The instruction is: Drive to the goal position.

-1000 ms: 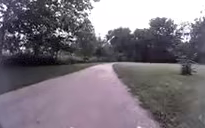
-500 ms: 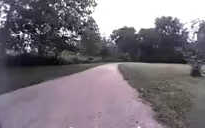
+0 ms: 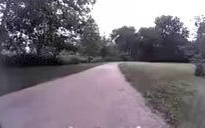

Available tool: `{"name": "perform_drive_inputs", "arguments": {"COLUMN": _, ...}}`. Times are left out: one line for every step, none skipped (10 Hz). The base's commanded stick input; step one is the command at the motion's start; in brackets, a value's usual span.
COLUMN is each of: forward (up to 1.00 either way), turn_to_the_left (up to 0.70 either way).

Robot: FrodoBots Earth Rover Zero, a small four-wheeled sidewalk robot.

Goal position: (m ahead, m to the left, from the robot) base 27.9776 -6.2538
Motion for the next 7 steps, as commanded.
{"name": "perform_drive_inputs", "arguments": {"forward": 0.70, "turn_to_the_left": 0.00}}
{"name": "perform_drive_inputs", "arguments": {"forward": 0.70, "turn_to_the_left": 0.00}}
{"name": "perform_drive_inputs", "arguments": {"forward": 0.70, "turn_to_the_left": 0.00}}
{"name": "perform_drive_inputs", "arguments": {"forward": 0.70, "turn_to_the_left": -0.07}}
{"name": "perform_drive_inputs", "arguments": {"forward": 0.70, "turn_to_the_left": -0.14}}
{"name": "perform_drive_inputs", "arguments": {"forward": 0.70, "turn_to_the_left": -0.14}}
{"name": "perform_drive_inputs", "arguments": {"forward": 0.70, "turn_to_the_left": -0.14}}
